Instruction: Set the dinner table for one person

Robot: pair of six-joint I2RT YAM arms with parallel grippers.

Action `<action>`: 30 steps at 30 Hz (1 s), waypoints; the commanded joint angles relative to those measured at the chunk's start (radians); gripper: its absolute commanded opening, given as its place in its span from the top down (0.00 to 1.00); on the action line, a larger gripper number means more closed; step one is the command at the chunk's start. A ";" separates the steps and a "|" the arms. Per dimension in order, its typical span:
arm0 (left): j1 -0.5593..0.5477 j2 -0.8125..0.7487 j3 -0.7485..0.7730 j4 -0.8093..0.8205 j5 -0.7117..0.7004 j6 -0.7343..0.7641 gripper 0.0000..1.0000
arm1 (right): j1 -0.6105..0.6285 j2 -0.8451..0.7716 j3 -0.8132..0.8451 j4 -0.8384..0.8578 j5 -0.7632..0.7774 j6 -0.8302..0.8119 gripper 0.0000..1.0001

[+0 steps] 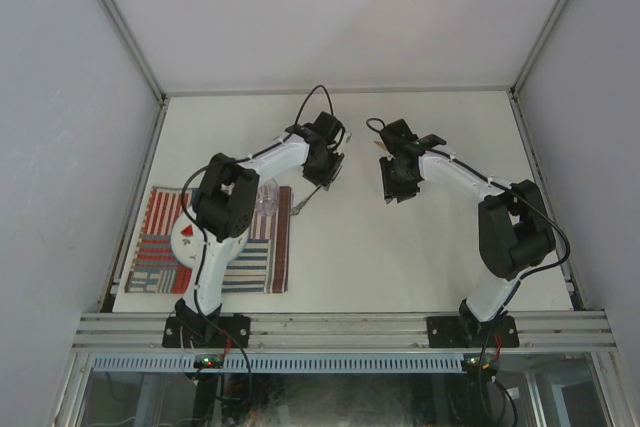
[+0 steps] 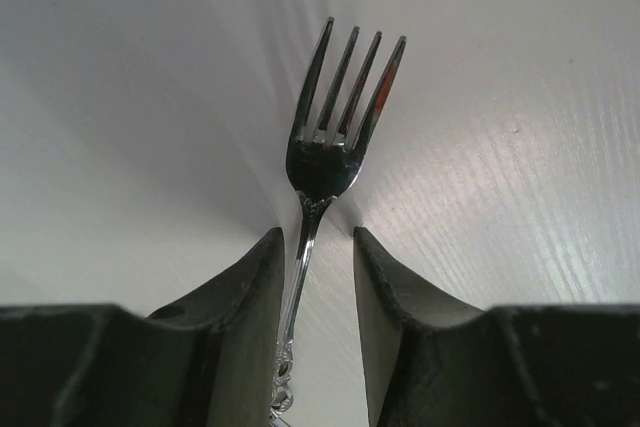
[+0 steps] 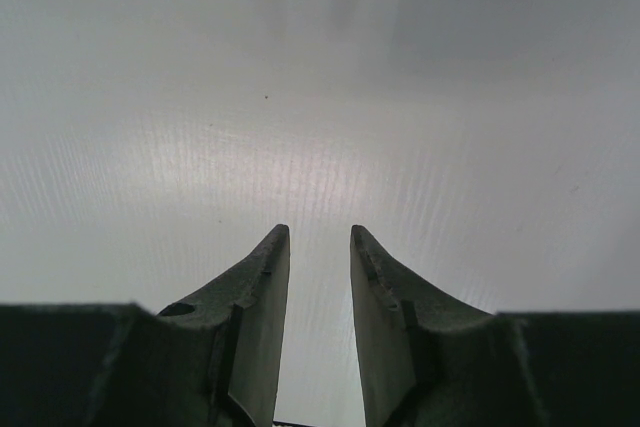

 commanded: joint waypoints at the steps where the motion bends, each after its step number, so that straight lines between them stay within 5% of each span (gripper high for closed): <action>1: 0.000 0.037 0.031 -0.003 -0.038 0.022 0.61 | 0.005 -0.026 0.003 0.027 0.011 -0.018 0.69; 7: 0.000 0.072 0.092 -0.051 -0.053 0.018 0.99 | 0.003 -0.028 0.003 0.029 0.005 -0.019 0.69; 15: 0.000 0.048 0.100 -0.077 -0.096 0.006 1.00 | 0.003 -0.030 0.003 0.033 0.001 -0.021 0.69; 30: 0.003 0.045 0.382 -0.266 -0.258 -0.013 1.00 | 0.003 0.015 0.049 0.046 -0.033 -0.044 0.70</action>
